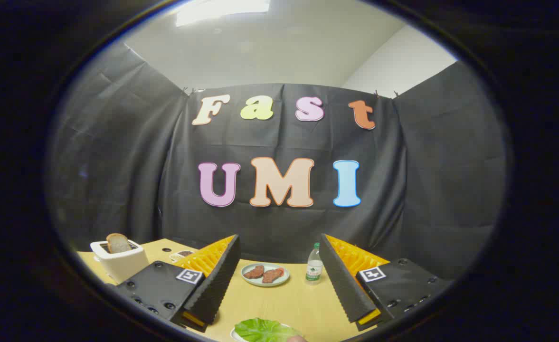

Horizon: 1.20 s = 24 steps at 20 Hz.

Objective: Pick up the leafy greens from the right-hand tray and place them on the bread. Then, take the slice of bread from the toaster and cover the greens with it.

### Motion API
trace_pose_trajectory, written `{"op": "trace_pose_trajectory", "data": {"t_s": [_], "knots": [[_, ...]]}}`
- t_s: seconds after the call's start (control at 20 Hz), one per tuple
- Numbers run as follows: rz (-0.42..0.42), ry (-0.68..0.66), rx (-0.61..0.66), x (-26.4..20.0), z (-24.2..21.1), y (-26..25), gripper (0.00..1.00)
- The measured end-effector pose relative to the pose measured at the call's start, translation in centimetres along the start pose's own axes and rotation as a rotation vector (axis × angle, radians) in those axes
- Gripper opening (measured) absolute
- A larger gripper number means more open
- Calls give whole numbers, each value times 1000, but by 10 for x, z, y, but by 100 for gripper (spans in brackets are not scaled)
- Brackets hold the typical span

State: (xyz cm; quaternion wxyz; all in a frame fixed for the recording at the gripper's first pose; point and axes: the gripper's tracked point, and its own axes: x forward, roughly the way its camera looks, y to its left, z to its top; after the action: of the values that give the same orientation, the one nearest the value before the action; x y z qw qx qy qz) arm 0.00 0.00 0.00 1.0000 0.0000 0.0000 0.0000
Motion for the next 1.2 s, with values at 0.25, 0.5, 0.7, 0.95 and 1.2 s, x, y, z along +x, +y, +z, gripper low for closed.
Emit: {"op": "trace_pose_trajectory", "data": {"t_s": [0.25, 0.5, 0.7, 0.95, 1.2], "knots": [[-5, -1, 14, 2, -1, -6, 100], [-9, 3, 8, 4, -5, -9, 100], [-12, -6, 12, 4, -5, -10, 100], [11, 24, 14, 5, -17, -12, 100], [85, 101, -16, 11, -39, -7, 100]]}}
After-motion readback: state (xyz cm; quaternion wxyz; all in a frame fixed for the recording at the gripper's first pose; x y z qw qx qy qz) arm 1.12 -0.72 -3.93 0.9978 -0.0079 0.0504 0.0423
